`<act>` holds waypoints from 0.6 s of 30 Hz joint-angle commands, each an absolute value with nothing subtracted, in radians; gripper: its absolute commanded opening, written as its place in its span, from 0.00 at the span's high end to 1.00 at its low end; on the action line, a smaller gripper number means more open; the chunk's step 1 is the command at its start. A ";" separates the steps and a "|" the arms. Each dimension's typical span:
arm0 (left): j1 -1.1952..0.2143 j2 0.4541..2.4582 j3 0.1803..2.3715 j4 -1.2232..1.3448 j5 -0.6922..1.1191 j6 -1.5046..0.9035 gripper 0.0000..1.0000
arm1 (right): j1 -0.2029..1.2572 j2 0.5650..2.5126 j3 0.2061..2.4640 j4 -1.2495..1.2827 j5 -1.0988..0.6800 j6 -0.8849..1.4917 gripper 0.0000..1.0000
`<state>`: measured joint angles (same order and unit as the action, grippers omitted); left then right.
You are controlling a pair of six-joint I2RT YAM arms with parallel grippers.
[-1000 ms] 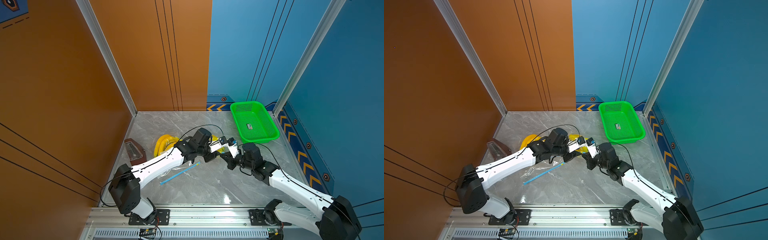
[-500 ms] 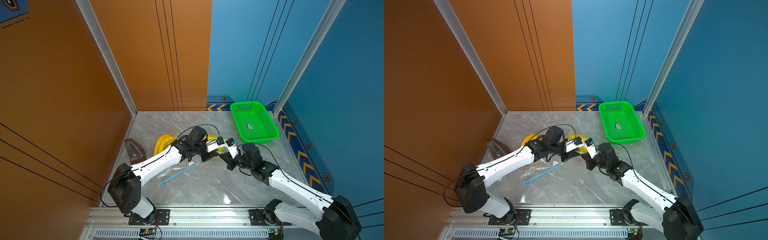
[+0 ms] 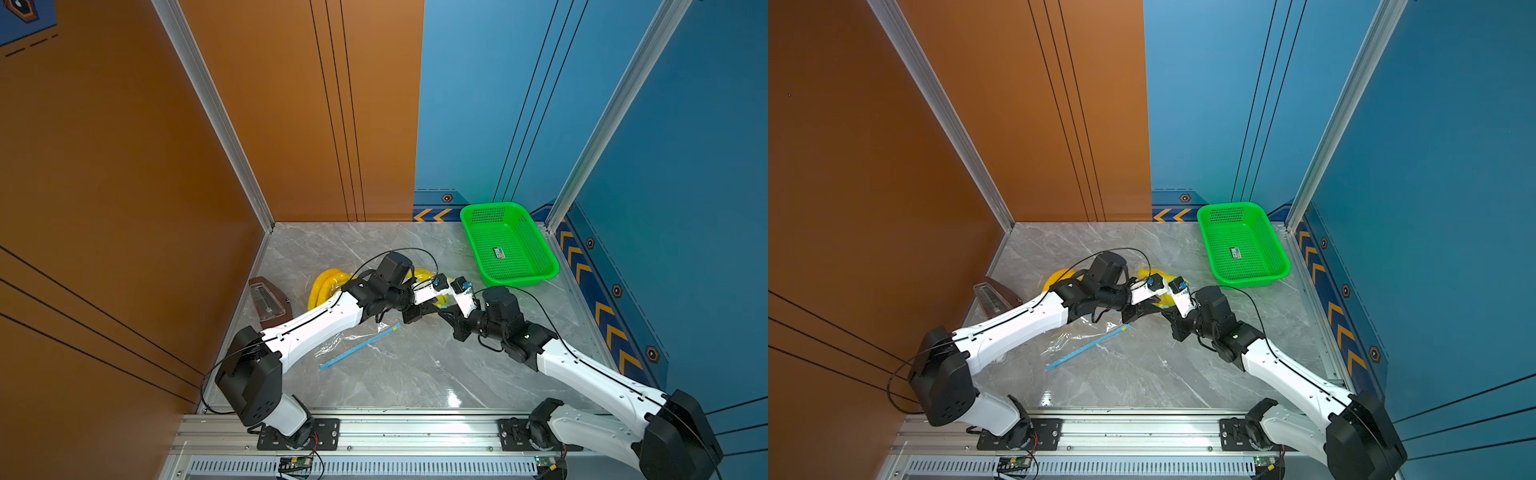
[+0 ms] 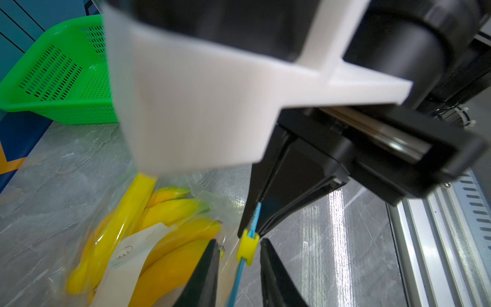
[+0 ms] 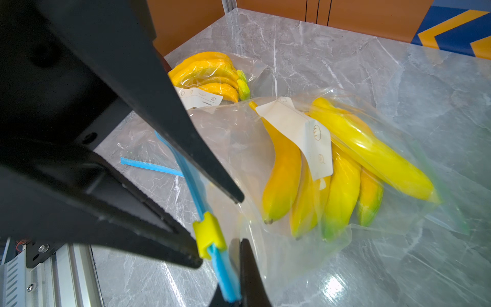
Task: Open the zip-top bag and take out the banana
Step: Unzip the zipper on the zipper food storage bag.
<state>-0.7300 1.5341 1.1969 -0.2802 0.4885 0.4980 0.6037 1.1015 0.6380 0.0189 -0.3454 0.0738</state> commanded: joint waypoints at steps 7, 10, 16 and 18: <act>-0.727 1.560 1.221 -0.273 0.557 0.514 0.79 | 0.612 1.113 0.658 0.025 -0.367 0.056 1.00; -0.726 1.560 1.220 -0.275 0.558 0.514 0.79 | 0.611 1.114 0.657 0.026 -0.360 0.057 1.00; -0.717 1.555 1.207 -0.274 0.540 0.515 0.87 | 0.610 1.108 0.651 0.033 -0.351 0.063 1.00; -0.712 1.549 1.202 -0.274 0.537 0.515 0.90 | 0.608 1.106 0.649 0.037 -0.351 0.064 1.00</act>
<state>-0.7261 1.5509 1.1973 -0.2802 0.5255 0.5091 0.6041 1.1065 0.6380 0.0196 -0.3447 0.0742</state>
